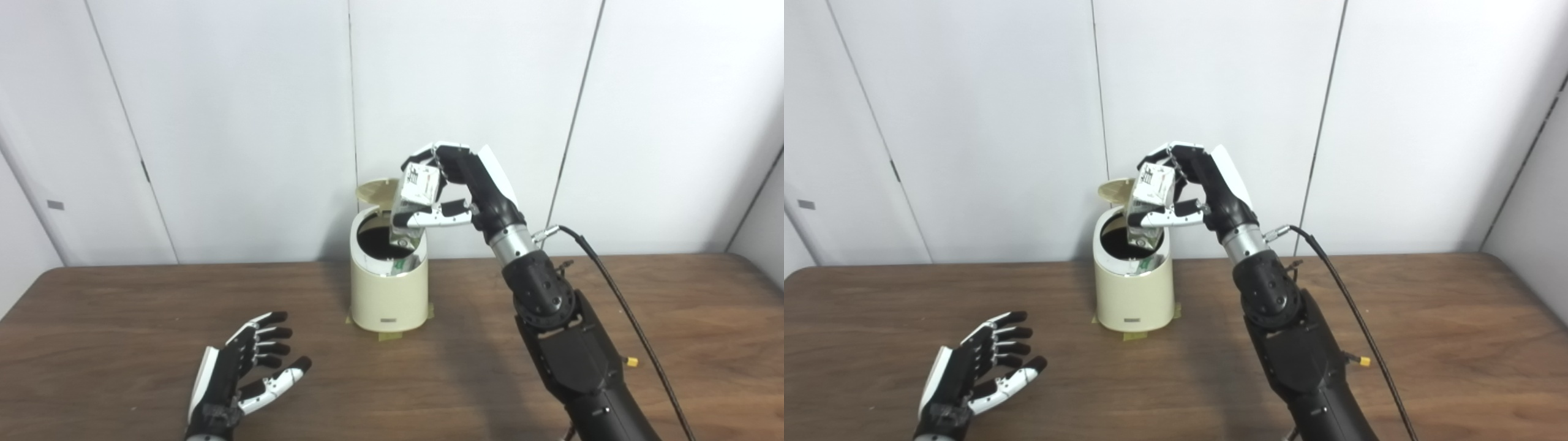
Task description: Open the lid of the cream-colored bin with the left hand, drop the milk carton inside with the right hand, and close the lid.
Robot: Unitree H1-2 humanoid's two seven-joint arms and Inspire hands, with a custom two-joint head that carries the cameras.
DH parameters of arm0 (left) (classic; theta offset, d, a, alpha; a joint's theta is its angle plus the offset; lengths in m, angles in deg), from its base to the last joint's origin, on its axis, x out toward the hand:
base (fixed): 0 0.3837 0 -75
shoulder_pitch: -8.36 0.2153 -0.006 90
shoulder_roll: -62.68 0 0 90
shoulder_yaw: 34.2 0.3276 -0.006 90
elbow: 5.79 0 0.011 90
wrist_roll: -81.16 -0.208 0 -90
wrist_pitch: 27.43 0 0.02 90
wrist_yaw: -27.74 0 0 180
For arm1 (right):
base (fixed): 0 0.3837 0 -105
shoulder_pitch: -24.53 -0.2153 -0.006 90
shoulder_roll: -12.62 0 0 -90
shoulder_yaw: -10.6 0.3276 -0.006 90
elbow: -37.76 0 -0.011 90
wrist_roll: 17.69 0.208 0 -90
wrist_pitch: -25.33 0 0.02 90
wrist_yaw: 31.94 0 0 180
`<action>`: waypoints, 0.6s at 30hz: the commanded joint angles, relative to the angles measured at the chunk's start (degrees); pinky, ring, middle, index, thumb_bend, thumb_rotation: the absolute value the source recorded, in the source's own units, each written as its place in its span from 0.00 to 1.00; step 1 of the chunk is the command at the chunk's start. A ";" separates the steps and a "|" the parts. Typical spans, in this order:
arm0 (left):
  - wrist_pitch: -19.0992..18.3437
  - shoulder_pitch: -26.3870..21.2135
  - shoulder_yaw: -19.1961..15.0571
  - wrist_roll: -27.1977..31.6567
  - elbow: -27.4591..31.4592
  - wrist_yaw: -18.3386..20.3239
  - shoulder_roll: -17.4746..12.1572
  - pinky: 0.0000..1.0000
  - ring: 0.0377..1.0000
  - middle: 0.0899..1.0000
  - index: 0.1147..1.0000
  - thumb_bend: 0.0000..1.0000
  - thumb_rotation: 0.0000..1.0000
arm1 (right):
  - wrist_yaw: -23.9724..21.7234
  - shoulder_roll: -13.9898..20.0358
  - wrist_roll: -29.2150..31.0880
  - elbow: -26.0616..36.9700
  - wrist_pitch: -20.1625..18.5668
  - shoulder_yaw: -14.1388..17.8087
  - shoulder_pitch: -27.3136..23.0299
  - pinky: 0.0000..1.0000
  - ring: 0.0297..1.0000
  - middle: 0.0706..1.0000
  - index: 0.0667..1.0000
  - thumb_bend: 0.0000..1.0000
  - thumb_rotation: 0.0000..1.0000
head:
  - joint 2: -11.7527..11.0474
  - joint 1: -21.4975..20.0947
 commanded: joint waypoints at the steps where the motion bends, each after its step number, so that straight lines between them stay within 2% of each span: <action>1: 1.76 -2.27 0.13 -0.24 1.06 -0.67 0.18 0.63 0.63 0.68 0.75 0.68 0.15 | 0.20 0.14 0.94 0.02 4.84 -0.08 -4.80 0.30 0.33 0.40 0.48 0.53 0.00 | 0.12 0.13; 8: 1.82 -2.23 0.25 -0.43 1.45 -0.87 0.29 0.63 0.63 0.68 0.75 0.68 0.14 | 0.69 0.09 -0.76 -6.15 11.75 -2.39 -7.18 0.29 0.33 0.40 0.48 0.53 0.00 | 0.49 0.51; 14: 1.63 -2.21 0.50 -0.92 1.64 -1.18 0.51 0.63 0.63 0.67 0.74 0.69 0.16 | 1.38 0.32 -3.92 -9.09 13.85 -3.93 -8.47 0.30 0.33 0.40 0.48 0.53 0.00 | 0.75 0.78; 18: 1.70 -2.14 0.46 -0.87 1.83 -1.50 1.01 0.65 0.63 0.68 0.74 0.68 0.15 | 2.54 0.94 -6.13 -11.82 17.28 -5.01 -9.56 0.30 0.34 0.40 0.48 0.53 0.00 | 0.88 1.07</action>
